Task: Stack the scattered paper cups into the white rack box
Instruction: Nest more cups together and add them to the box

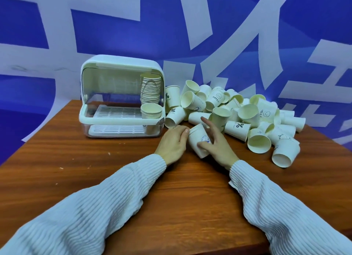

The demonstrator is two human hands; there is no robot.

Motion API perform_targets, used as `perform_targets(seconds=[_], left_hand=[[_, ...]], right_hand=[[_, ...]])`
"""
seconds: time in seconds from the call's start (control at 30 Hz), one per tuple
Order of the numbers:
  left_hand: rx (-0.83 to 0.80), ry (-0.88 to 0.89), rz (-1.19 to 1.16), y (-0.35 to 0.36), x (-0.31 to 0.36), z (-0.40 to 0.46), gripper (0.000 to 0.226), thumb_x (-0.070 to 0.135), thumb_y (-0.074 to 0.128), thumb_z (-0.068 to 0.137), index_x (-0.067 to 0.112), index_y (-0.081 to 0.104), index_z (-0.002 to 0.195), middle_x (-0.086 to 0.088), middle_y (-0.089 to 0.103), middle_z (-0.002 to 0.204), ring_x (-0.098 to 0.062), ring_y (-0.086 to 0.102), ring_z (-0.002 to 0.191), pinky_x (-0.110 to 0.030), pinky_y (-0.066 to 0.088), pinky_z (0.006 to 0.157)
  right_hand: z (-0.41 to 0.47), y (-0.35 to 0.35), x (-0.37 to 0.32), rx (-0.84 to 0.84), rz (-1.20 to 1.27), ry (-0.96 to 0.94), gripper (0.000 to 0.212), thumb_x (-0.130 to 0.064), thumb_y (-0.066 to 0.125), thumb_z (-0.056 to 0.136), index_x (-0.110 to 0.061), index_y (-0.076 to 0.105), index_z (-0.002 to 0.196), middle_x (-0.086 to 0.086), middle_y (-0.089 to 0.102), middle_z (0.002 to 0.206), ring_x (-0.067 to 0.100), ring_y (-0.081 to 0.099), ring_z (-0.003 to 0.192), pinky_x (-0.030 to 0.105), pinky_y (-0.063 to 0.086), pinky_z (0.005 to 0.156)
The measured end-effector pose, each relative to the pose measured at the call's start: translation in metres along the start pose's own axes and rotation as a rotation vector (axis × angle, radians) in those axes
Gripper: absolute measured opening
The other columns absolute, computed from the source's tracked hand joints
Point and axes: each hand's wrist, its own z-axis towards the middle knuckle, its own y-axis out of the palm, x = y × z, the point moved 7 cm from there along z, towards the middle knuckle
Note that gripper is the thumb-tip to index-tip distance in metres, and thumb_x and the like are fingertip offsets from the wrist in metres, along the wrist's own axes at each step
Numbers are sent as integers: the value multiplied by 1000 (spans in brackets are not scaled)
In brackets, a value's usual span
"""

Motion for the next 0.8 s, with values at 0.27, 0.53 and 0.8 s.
perform_targets(seconds=[0.27, 0.53, 0.8], left_hand=[[327, 145, 44, -54, 26, -4, 20, 20, 47, 102, 8, 63, 96, -7, 64, 89, -22, 56, 83, -31, 37, 72], [596, -24, 23, -149, -1, -1, 17, 17, 44, 105, 13, 54, 92, -4, 56, 89, -20, 50, 83, -23, 28, 71], [734, -2, 169, -222, -8, 2, 21, 15, 40, 107, 6, 57, 100, -3, 54, 94, -15, 47, 83, -22, 30, 71]], right_hand=[[15, 13, -50, -61, 111, -17, 76, -24, 71, 79, -36, 45, 149, 8, 63, 133, 19, 66, 118, 34, 54, 100], [38, 39, -71, -141, -49, -40, 78, -16, 77, 80, -33, 47, 150, 9, 65, 128, -5, 64, 91, 13, 52, 83], [94, 47, -120, 267, -141, -247, 24, -32, 71, 96, -20, 62, 115, -5, 69, 109, 12, 66, 100, 24, 53, 84]])
